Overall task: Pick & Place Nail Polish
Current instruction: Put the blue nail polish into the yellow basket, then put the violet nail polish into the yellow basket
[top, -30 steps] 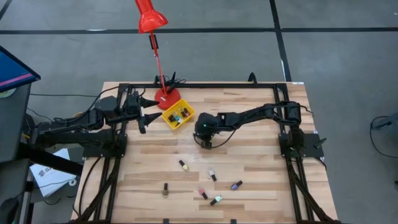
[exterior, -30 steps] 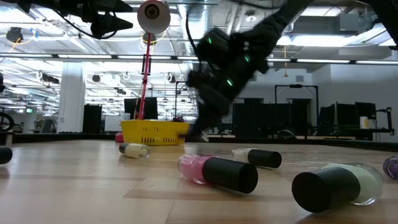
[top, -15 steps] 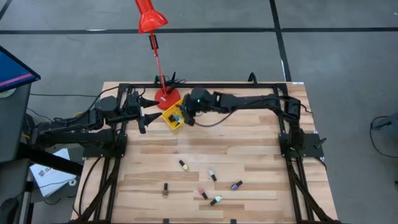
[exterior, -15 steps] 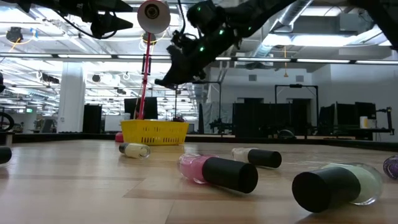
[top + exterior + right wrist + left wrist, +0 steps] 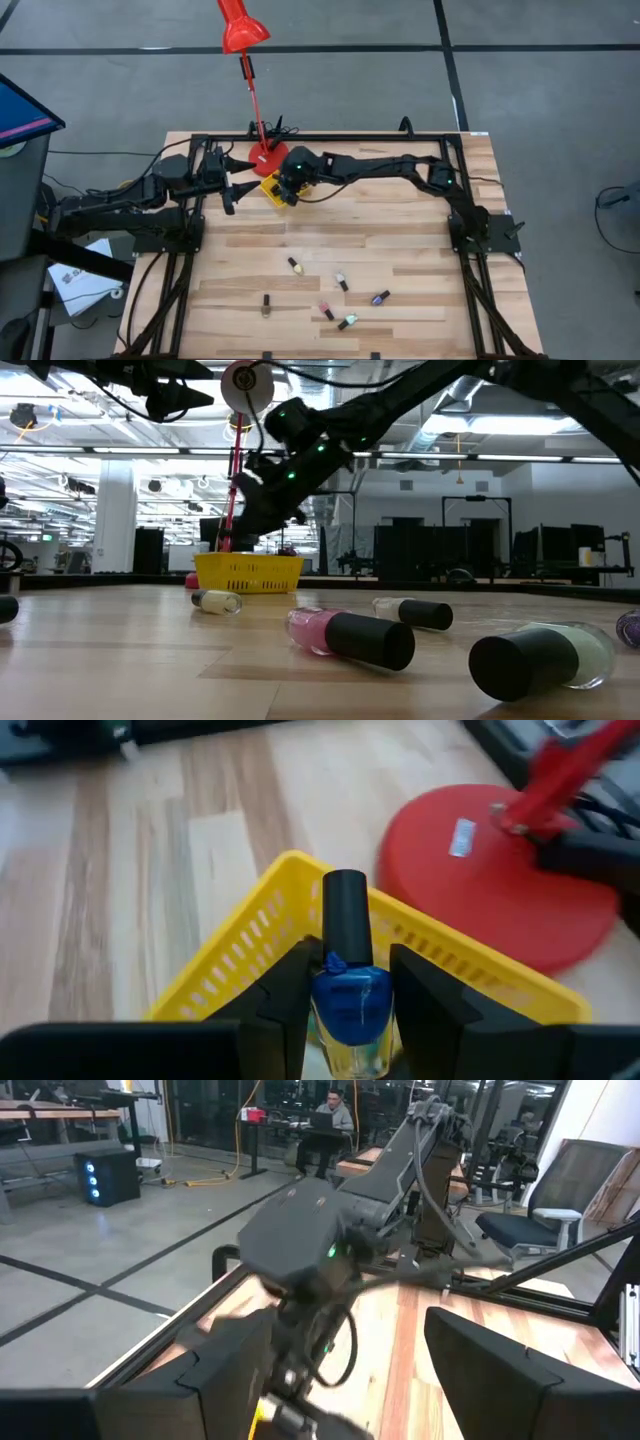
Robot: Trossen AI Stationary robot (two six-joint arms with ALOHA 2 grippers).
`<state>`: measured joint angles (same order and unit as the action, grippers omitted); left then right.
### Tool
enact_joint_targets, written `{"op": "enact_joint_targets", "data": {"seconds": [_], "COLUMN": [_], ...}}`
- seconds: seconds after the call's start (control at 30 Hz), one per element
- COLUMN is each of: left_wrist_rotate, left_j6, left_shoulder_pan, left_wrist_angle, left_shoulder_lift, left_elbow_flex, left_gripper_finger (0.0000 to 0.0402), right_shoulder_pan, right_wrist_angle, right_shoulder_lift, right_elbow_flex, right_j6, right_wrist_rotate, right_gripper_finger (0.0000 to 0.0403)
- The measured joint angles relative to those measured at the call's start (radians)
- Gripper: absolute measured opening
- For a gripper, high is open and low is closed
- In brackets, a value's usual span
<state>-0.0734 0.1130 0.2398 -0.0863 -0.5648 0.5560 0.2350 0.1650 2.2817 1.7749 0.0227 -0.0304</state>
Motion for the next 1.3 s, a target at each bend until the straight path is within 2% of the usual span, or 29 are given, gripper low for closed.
{"op": "enact_joint_targets", "data": {"seconds": [0.2, 0.53, 0.9, 1.17, 1.3], "left_wrist_rotate": [0.000, 0.000, 0.000, 0.000, 0.000], "left_j6": [0.000, 0.000, -0.002, -0.002, -0.002], "left_shoulder_pan": [0.000, 0.000, 0.000, 0.000, 0.000], "left_wrist_angle": [0.000, 0.000, 0.000, 0.000, 0.000], "left_shoulder_lift": [0.000, 0.000, 0.000, 0.000, 0.000], "left_elbow_flex": [0.000, 0.000, 0.000, 0.000, 0.000], "left_gripper_finger": [0.0259, 0.0260, 0.0259, 0.0259, 0.0260], "right_shoulder_pan": [-0.005, -0.005, -0.005, -0.004, 0.004], "right_wrist_angle": [0.121, 0.194, 0.202, 0.202, 0.291], "right_shoulder_lift": [0.055, 0.062, 0.062, 0.061, 0.010], "right_elbow_flex": [0.081, 0.087, 0.087, 0.087, 0.130], "right_j6": [-0.048, -0.104, -0.188, -0.187, -0.180], "right_wrist_rotate": [0.007, 0.034, 0.034, 0.034, 0.034], "right_gripper_finger": [0.0107, 0.0108, 0.0147, 0.0150, 0.0157]}}
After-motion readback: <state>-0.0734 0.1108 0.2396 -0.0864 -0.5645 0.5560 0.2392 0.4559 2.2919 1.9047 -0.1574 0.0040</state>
